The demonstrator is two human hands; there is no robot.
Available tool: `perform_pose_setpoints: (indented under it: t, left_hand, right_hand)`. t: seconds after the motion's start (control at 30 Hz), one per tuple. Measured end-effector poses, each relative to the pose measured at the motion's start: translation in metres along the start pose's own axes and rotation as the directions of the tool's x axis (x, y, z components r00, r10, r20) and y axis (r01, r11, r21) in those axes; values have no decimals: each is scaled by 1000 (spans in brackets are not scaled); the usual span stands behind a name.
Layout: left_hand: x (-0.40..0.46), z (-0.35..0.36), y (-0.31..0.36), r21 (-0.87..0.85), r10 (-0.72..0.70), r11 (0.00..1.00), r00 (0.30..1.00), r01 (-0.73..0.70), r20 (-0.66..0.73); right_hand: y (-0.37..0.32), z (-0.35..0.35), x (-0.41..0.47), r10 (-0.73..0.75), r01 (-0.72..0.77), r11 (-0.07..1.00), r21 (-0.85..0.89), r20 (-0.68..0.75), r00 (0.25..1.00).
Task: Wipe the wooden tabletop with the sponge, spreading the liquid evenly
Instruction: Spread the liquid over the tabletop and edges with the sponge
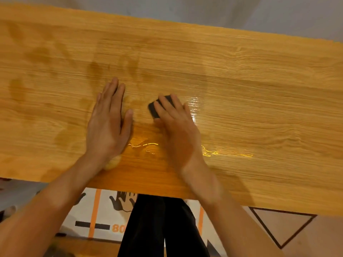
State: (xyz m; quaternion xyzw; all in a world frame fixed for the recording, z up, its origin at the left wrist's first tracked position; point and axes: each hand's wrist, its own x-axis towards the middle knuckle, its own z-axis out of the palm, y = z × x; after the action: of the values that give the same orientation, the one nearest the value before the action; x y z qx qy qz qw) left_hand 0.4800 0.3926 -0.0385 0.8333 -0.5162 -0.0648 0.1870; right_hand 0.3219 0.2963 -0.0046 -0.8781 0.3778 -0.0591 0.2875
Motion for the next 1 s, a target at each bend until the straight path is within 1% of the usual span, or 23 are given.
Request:
perform_pose_setpoints:
  t: [0.03, 0.07, 0.13, 0.2, 0.23, 0.27, 0.3, 0.37, 0.4, 0.47, 0.5, 0.53, 0.57, 0.6, 0.67, 0.73, 0.77, 0.8, 0.87, 0.9, 0.97, 1.0]
  left_hand:
    - [0, 0, 0, -7, 6, 1000, 1000, -6, -3]
    - [-1, 0, 0, -12, 10, 1000, 1000, -11, -5]
    - [-1, 1, 0, -14, 14, 1000, 1000, -14, -18]
    - [-1, 2, 0, -9, 15, 1000, 999, -15, -38]
    - [-2, 2, 1, -12, 17, 1000, 999, -18, -42]
    - [-2, 1, 2, -19, 19, 1000, 999, -20, -42]
    - [-1, 0, 2, -24, 20, 999, 999, -21, -41]
    - [0, -1, 2, -16, 19, 1000, 999, -20, -34]
    - [0, -2, 2, -9, 15, 1000, 1000, -15, -27]
    - [1, -2, 2, -10, 8, 1000, 1000, -9, -19]
    - [0, -3, 2, -18, 9, 1000, 1000, -10, -22]
    - [0, -3, 2, -26, 11, 1000, 1000, -12, -26]
    - [0, -3, 1, -34, 14, 999, 1000, -15, -28]
    - [0, -2, 1, -38, 18, 999, 999, -19, -32]
    - [-1, -1, 1, -35, 33, 999, 998, -34, -47]
    - [-1, -1, 2, -28, 36, 999, 998, -38, -59]
    - [-1, -1, 2, -26, 38, 999, 997, -39, -60]
    - [-1, -1, 2, -25, 38, 999, 998, -40, -57]
    - [0, -2, 1, -21, 31, 999, 998, -32, -52]
    - [0, -2, 0, -16, 26, 1000, 999, -27, -46]
    - [1, -3, 1, -1, 15, 1000, 1000, -15, -26]
    - [2, -4, 1, 5, 3, 1000, 1000, -3, -16]
  right_hand:
    - [18, -12, -9, 26, -25, 999, 37, -28, 999]
    - [38, -25, -22, 93, -85, 992, 92, -86, 992]
    - [73, -47, -46, 268, -230, 953, 195, -198, 943]
    - [74, -48, -57, 402, -341, 906, 253, -259, 878]
    - [63, -39, -55, 417, -357, 902, 245, -276, 866]
    - [46, -28, -48, 388, -334, 916, 222, -276, 879]
    - [26, -15, -40, 321, -277, 942, 191, -261, 910]
    - [-10, 13, -27, 140, -120, 986, 113, -181, 973]
    - [-21, 22, -24, 63, -52, 995, 85, -132, 989]
    - [-16, 19, -22, -45, 48, 998, 37, -73, 996]
    - [-4, 12, -26, -65, 67, 997, 39, -68, 996]
    - [13, 1, -32, -54, 59, 996, 66, -84, 995]
    - [31, -11, -40, -8, 19, 995, 94, -115, 993]
    - [49, -22, -50, 65, -49, 993, 109, -149, 987]
    - [74, -39, -66, 241, -215, 967, 137, -218, 946]
    - [70, -36, -68, 365, -323, 928, 186, -275, 889]
    - [59, -30, -64, 379, -337, 923, 185, -288, 880]
    - [44, -21, -58, 345, -310, 937, 160, -281, 896]
    - [8, 5, -45, 193, -175, 979, 100, -220, 956]
    - [-11, 20, -43, 130, -118, 990, 72, -193, 973]
    - [-35, 36, -45, 48, -42, 999, 33, -185, 982]
    - [-33, 37, -46, 6, -2, 1000, 25, -188, 982]
